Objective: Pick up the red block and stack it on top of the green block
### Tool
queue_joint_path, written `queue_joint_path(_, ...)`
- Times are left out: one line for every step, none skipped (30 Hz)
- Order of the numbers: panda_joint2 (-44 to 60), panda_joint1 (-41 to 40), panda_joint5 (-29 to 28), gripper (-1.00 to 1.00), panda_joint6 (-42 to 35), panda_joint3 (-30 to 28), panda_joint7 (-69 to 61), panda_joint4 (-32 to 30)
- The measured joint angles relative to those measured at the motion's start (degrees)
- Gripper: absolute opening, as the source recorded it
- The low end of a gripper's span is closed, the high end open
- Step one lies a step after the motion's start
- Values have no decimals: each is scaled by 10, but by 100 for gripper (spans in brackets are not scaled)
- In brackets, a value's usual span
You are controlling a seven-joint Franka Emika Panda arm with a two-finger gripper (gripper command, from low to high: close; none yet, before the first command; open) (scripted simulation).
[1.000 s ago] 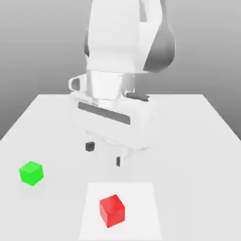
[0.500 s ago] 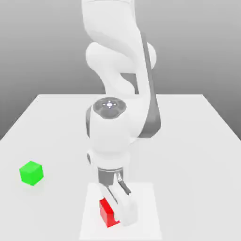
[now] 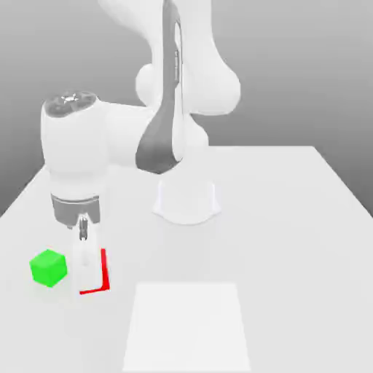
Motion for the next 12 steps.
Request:
queue_joint_path(-12, -26, 3, -100, -4, -12, -15, -7)
queue_joint_path(-24, -47, 7, -100, -8, -25, -31, -14)
queue_joint_path(-31, -63, 11, -100, -9, -37, -45, -20)
queue_joint_path(-24, -70, 15, -100, 1, -42, -54, -23)
queue_joint_path(-10, -72, 19, -100, 15, -42, -60, -24)
queue_joint_path(7, -71, 24, -100, 32, -44, -65, -24)
queue_joint_path(26, -75, 28, -100, 51, -39, -69, -23)
queue_joint_path(46, -75, 34, -100, 70, -37, -73, -23)
queue_joint_path(66, -77, 40, -100, 90, -33, -77, -22)
queue_joint_path(79, -78, 43, 100, 102, -31, -80, -21)
queue_joint_path(79, -78, 43, 100, 102, -31, -80, -21)
queue_joint_path(79, -78, 43, 100, 102, -31, -80, -21)
